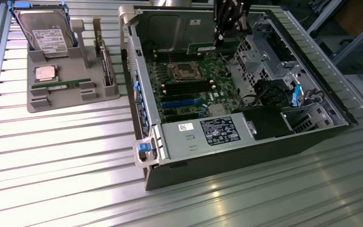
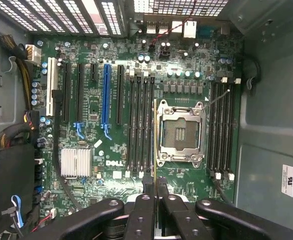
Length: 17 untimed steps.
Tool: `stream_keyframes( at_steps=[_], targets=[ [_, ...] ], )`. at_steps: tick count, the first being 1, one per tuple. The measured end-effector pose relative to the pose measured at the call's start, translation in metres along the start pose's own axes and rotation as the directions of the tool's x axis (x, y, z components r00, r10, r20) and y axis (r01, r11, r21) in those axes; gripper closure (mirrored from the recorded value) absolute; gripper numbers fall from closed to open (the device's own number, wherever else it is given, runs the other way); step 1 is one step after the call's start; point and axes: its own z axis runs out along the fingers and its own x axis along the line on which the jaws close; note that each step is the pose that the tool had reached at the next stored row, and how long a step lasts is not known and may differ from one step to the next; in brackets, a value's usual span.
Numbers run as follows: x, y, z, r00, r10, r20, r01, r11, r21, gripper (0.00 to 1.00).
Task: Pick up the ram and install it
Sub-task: 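Insert the ram into the slot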
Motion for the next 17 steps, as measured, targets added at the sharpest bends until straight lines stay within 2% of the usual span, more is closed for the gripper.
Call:
stream_keyframes(
  at_steps=[17],
  targets=[
    [0.0,0.0016,0.0188,1.0,0.0,-0.0003,0.0,1.0,0.0,0.88]
  ],
)
